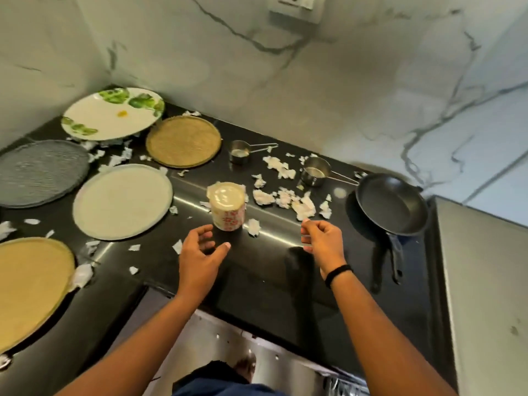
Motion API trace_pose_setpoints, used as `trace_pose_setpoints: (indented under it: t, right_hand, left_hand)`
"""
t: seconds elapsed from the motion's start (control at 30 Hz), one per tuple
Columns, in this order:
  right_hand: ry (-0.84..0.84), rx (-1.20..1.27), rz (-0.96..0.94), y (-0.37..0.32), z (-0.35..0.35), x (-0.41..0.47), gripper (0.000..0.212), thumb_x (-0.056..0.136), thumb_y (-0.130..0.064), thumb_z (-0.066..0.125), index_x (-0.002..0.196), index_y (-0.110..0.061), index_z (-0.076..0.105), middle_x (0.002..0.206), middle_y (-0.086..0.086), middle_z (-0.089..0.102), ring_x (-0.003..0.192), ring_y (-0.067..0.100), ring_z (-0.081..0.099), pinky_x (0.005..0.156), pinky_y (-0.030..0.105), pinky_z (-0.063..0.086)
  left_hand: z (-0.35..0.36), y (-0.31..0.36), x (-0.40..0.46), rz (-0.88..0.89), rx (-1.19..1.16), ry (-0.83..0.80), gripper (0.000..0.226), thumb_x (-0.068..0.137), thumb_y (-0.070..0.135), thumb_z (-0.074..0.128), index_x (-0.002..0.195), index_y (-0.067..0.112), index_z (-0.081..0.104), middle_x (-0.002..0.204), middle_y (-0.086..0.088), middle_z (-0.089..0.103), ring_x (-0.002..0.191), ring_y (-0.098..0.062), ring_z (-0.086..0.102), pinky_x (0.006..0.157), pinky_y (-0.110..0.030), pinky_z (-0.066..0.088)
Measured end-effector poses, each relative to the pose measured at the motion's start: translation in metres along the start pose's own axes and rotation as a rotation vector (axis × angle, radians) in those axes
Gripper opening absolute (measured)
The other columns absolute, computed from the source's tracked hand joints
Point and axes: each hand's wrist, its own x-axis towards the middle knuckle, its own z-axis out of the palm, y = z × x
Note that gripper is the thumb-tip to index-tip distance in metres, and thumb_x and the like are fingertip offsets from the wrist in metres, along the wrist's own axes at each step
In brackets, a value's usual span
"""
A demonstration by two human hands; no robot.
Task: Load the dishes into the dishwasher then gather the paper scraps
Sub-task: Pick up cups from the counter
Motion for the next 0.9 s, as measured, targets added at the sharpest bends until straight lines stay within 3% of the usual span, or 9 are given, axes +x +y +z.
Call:
trace_pose_setpoints:
  t: [0.07,0.17,0.27,0.33,0.43,0.57,0.67,0.73,0.9]
  right_hand:
    - [-0.046,-0.061,-0.023,-0.009,0.024,0.01,0.021,0.097,-0.025,0.063,0.082,-0.011,0.067,0.079,0.007,0.065,0.075,0.021,0.059,0.063,0.032,0.049]
    - [-0.114,-0.187,-0.071,-0.022,0.056,0.025,0.025,0.096,-0.033,0.064,0.08,-0.015,0.07,0.085,0.012,0.072,0.085,0.031,0.068,0.079,0.046,0.056]
    - [-0.193,-0.297,-0.129,-0.033,0.084,0.033,0.029,0.096,-0.042,0.062,0.082,-0.018,0.071,0.089,0.008,0.074,0.092,0.029,0.07,0.085,0.053,0.056]
    - [-0.249,-0.348,-0.185,-0.039,0.098,0.034,0.027,0.096,-0.044,0.061,0.083,-0.023,0.072,0.089,0.001,0.074,0.09,0.023,0.069,0.081,0.044,0.058]
    - [-0.31,-0.4,-0.246,-0.041,0.113,0.035,0.029,0.098,-0.039,0.06,0.099,-0.016,0.077,0.08,-0.008,0.069,0.072,0.004,0.06,0.061,0.014,0.044]
    - [-0.26,-0.44,-0.29,-0.036,0.124,0.032,0.032,0.097,-0.041,0.061,0.104,-0.014,0.078,0.088,-0.003,0.073,0.073,0.0,0.058,0.061,0.015,0.039]
    - [-0.22,-0.468,-0.292,-0.036,0.127,0.03,0.029,0.097,-0.042,0.06,0.081,-0.023,0.076,0.068,-0.009,0.065,0.066,0.004,0.055,0.061,0.024,0.041]
    - [-0.214,-0.544,-0.316,-0.039,0.127,0.028,0.046,0.099,-0.043,0.057,0.056,-0.026,0.058,0.054,-0.01,0.051,0.056,0.006,0.047,0.055,0.027,0.033]
    - [-0.142,-0.496,-0.389,-0.039,0.124,0.021,0.056,0.099,-0.042,0.056,0.047,-0.031,0.042,0.049,-0.013,0.042,0.052,0.006,0.041,0.052,0.022,0.027]
  left_hand:
    - [0.003,-0.001,0.011,-0.012,-0.045,0.009,0.062,0.081,0.02,0.084,0.129,0.036,0.049,0.132,0.001,0.056,0.116,-0.014,0.059,0.086,-0.022,0.052]
    - [0.01,-0.004,0.026,0.001,-0.033,0.021,0.082,0.077,0.021,0.088,0.14,0.039,0.039,0.145,-0.001,0.048,0.13,-0.016,0.05,0.102,-0.034,0.05]
    - [0.017,-0.002,0.037,0.024,-0.017,0.029,0.09,0.074,0.022,0.09,0.144,0.04,0.037,0.146,0.002,0.046,0.132,-0.011,0.048,0.105,-0.033,0.047]
    - [0.021,-0.001,0.044,0.06,-0.009,0.04,0.089,0.072,0.027,0.091,0.144,0.038,0.04,0.144,0.003,0.048,0.129,-0.009,0.05,0.104,-0.03,0.048]
    - [0.022,0.001,0.053,0.074,0.015,0.043,0.09,0.07,0.035,0.089,0.147,0.034,0.043,0.14,0.004,0.052,0.124,-0.007,0.053,0.099,-0.024,0.048]
    - [0.022,0.007,0.06,0.104,0.041,0.057,0.083,0.068,0.035,0.086,0.143,0.03,0.05,0.13,0.004,0.061,0.116,-0.006,0.057,0.092,-0.012,0.044]
    - [0.021,0.009,0.061,0.097,0.024,0.086,0.079,0.066,0.028,0.088,0.137,0.032,0.055,0.119,0.007,0.064,0.11,-0.007,0.061,0.091,-0.019,0.05]
    - [0.017,0.012,0.063,0.096,0.021,0.098,0.075,0.063,0.024,0.09,0.129,0.038,0.057,0.113,0.009,0.065,0.106,-0.008,0.063,0.087,-0.019,0.05]
    - [0.011,0.021,0.065,0.116,0.013,0.097,0.079,0.058,0.027,0.092,0.126,0.04,0.054,0.121,0.002,0.063,0.107,-0.006,0.062,0.082,-0.015,0.049]
